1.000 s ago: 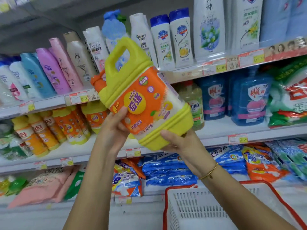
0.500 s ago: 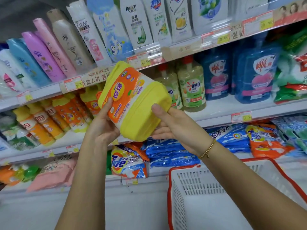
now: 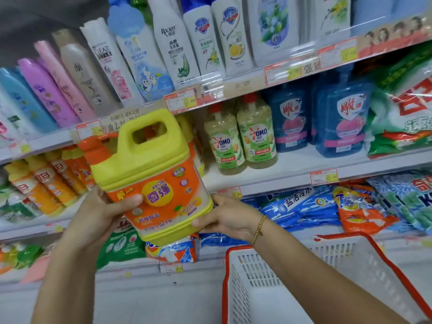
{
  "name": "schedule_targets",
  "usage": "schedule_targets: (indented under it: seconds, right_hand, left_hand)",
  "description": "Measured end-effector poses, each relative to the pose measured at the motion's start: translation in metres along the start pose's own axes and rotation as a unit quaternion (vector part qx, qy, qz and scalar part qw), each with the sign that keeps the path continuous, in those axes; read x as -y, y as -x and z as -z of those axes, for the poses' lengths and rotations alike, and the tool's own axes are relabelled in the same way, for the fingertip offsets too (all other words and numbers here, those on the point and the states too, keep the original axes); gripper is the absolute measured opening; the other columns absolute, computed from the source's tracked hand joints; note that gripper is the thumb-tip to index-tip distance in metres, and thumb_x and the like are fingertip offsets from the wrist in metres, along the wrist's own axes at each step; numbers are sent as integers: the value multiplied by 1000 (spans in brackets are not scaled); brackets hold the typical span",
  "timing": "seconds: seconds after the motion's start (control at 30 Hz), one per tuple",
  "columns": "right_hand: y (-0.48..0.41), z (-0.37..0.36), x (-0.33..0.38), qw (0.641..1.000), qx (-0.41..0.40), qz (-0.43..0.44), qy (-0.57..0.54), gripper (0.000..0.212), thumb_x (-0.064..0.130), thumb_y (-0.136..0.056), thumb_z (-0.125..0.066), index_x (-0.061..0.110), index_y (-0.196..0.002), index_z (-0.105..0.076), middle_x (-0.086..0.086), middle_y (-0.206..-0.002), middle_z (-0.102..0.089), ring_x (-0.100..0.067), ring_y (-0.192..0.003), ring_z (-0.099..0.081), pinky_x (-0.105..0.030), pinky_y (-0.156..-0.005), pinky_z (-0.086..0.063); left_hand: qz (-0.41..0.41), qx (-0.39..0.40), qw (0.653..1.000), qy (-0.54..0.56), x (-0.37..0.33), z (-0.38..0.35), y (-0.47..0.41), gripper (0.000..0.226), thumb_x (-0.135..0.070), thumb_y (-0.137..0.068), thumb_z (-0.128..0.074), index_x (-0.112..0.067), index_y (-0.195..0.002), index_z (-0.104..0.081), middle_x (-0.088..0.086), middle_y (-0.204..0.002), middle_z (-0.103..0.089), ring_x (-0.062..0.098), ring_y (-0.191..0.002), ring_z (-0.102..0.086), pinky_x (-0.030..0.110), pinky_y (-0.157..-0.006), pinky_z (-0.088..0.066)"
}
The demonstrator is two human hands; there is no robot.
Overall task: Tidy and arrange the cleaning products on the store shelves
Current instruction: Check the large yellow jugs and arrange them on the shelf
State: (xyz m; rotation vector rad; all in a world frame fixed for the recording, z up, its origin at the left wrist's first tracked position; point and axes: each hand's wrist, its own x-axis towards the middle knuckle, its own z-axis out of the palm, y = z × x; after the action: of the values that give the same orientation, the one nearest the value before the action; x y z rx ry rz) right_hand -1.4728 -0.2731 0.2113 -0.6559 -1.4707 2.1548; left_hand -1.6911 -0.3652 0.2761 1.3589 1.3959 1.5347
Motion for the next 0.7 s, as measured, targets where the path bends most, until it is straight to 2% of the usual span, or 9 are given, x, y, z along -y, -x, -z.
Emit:
schedule_targets:
  seconds: [0.07,0.1,0.17,0.27,0.33,0.4,0.5,0.63,0.7]
  right_hand:
    - [-8,3,-11,1000,-7,-19,-3,54,-13,-80,-63,3,-129,-48,-14,-120,-63,-27,-108,-61,-34,-90,-53]
    - [-11,4,-18,1000,-16,-26,2,55,-12,-79,-65,5,-129,-48,-14,-120,-63,-28,-110,-61,-36,-92,-52]
    - [-19,5,-34,998,-38,-40,21,53,-4,-81,-68,13,-127,-48,-13,-119,-65,-27,-111,-62,-37,-95,-51]
    - [-28,13,-54,989,-63,-60,120,53,11,-83,-71,18,-130,-47,-12,-104,-68,-19,-91,-66,-29,-86,-53]
    - [-31,25,-63,975,-91,-68,191,49,14,-84,-70,14,-129,-51,-13,-89,-64,-15,-74,-59,-28,-74,-50]
    - [-32,41,-70,955,-133,-69,255,39,13,-84,-70,11,-121,-58,-11,-93,-65,-15,-79,-59,-24,-73,-49]
    - [-37,57,-85,927,-165,-45,333,33,15,-82,-72,11,-113,-62,1,-96,-64,-13,-89,-60,-13,-65,-45]
    - [-65,54,-119,908,-123,-37,398,59,19,-79,-77,25,-130,-48,4,-110,-56,-16,-87,-60,-23,-77,-47]
    - [-84,53,-139,905,-94,-42,412,61,18,-80,-76,26,-133,-48,1,-114,-53,-17,-87,-60,-26,-79,-48]
  left_hand:
    - [-4,9,999,-30,4,-2,8,52,-10,-62,-81,-12,-112,-66,18,-110,-70,30,-95,-70,43,-78,-59]
    - [-2,11,999,-41,8,-2,11,65,-22,-52,-92,-14,-111,-66,17,-110,-70,30,-96,-70,44,-78,-59]
    - [11,-13,998,-53,22,2,14,93,-38,-33,-97,-12,-116,-63,15,-110,-71,32,-99,-69,47,-81,-57]
    - [22,-30,995,-91,49,3,20,106,-44,-27,-97,-8,-119,-58,11,-104,-73,30,-93,-71,37,-71,-59]
    - [38,-29,994,-98,73,5,27,102,-43,-26,-96,-12,-116,-59,5,-103,-74,21,-90,-72,28,-67,-57]
    - [63,-24,991,-114,104,11,33,96,-39,-28,-94,-16,-114,-59,1,-103,-74,17,-91,-71,25,-67,-56]
    - [132,-10,983,-129,158,23,46,97,-43,-28,-94,-24,-117,-58,-3,-107,-72,14,-95,-70,26,-72,-56]
    - [202,0,967,-154,234,29,57,87,-40,-33,-87,-36,-114,-56,-10,-107,-70,6,-98,-66,36,-84,-55]
    - [218,14,962,-161,269,27,61,77,-41,-32,-84,-41,-104,-57,-16,-101,-70,0,-92,-65,29,-83,-53]
